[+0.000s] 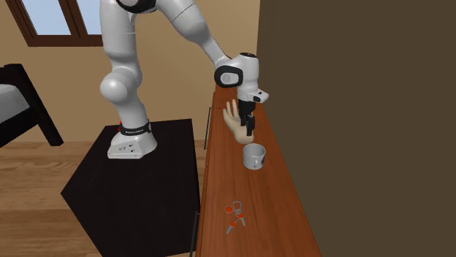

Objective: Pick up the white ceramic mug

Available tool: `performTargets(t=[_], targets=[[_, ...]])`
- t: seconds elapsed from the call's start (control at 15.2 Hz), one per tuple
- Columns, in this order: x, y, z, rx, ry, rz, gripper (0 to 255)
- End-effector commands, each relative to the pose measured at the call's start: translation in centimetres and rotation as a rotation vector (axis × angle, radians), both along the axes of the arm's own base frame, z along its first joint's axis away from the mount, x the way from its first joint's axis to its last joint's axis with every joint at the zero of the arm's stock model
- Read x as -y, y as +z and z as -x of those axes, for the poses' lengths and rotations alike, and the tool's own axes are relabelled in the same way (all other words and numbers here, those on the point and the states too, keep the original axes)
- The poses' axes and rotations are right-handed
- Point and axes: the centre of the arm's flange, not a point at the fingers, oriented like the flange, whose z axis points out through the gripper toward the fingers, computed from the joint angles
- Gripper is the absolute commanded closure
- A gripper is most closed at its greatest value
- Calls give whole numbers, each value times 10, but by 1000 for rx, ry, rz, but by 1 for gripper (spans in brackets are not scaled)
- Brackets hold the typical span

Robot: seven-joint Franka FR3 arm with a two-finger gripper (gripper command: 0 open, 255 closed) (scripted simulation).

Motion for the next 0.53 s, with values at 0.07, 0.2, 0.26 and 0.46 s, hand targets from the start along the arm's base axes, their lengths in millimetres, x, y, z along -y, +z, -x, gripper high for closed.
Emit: performTargets(t=[0.07, 0.2, 0.26, 0.46], targets=[[11, -33, -17, -6, 1, 10, 0], [16, -48, -25, -9, 1, 15, 0], [16, -54, -25, -9, 1, 15, 0], [16, -69, -25, -9, 1, 15, 0]])
